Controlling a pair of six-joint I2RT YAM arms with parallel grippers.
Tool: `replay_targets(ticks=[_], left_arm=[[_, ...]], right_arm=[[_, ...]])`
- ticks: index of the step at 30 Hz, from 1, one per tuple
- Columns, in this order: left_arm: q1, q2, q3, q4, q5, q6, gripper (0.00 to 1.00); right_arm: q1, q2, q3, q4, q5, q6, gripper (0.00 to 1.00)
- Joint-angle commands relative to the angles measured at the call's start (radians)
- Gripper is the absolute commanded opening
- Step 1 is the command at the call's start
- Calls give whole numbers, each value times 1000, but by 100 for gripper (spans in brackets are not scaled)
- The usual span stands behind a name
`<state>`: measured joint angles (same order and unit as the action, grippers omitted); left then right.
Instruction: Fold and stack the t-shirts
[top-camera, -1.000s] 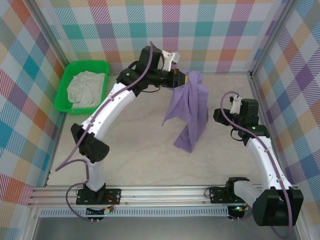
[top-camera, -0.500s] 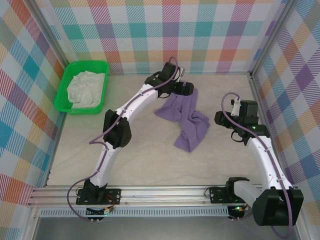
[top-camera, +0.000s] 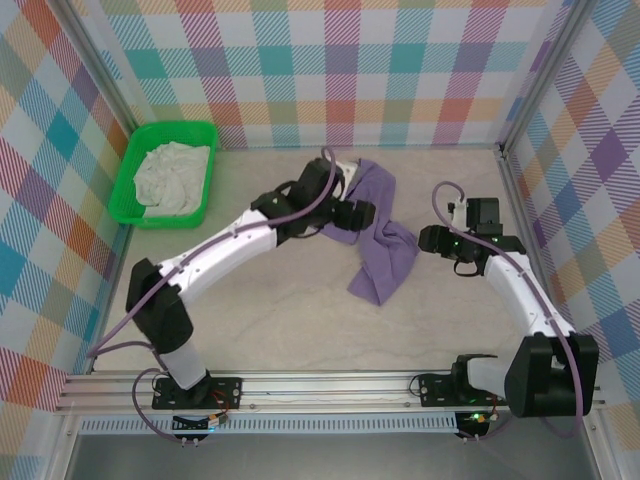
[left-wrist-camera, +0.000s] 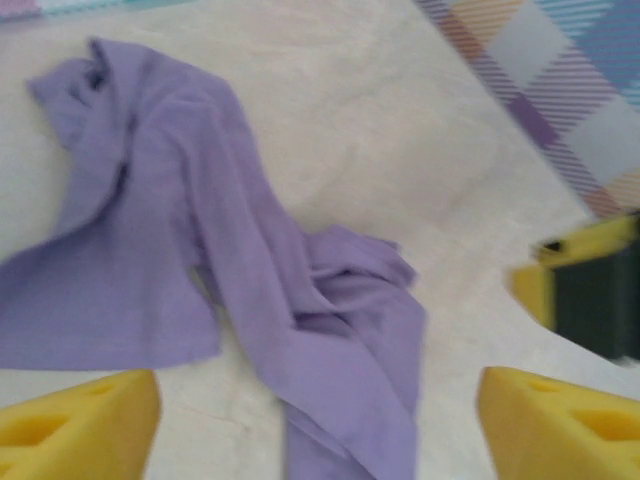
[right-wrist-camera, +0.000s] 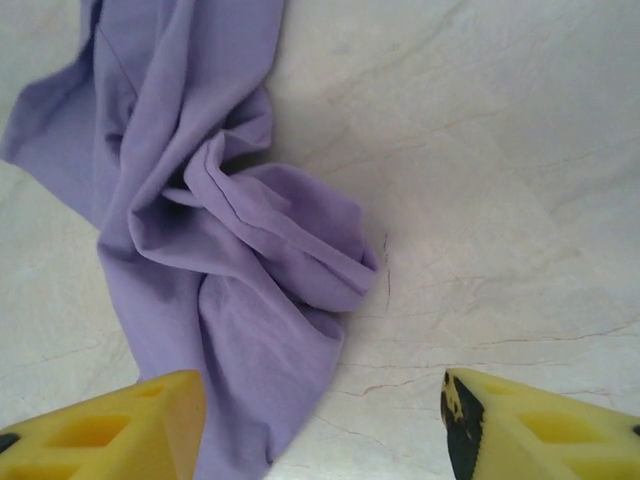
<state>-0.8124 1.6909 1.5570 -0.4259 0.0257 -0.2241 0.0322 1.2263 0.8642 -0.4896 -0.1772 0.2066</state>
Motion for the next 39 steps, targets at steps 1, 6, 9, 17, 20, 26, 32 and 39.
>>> replay_targets(ticks=[1,6,9,17,20,26,32,39], left_arm=[[-76,31,-138,76,40,-85,74],[-171,182,-141,139,50,-189,79],[-229,276,-103,121,26,-217,86],[-255,406,-110,122,-110,-312,89],[-253,396,-128,125,-151,-312,81],[-247,340,-149,115,-222,-285,16],[-204,202,-195,52,-292,-250,0],[-96,-4,-144,-126,-373,-138,0]], right_arm=[[17,80,21,31,-47,21,61],[29,213,44,69,-14,12,57],[31,267,57,86,-13,4,56],[31,385,86,154,-39,-9,54],[35,427,113,152,-71,-13,43],[35,447,131,143,-97,-4,10],[36,366,87,78,-135,35,0],[53,75,21,-67,-212,158,0]])
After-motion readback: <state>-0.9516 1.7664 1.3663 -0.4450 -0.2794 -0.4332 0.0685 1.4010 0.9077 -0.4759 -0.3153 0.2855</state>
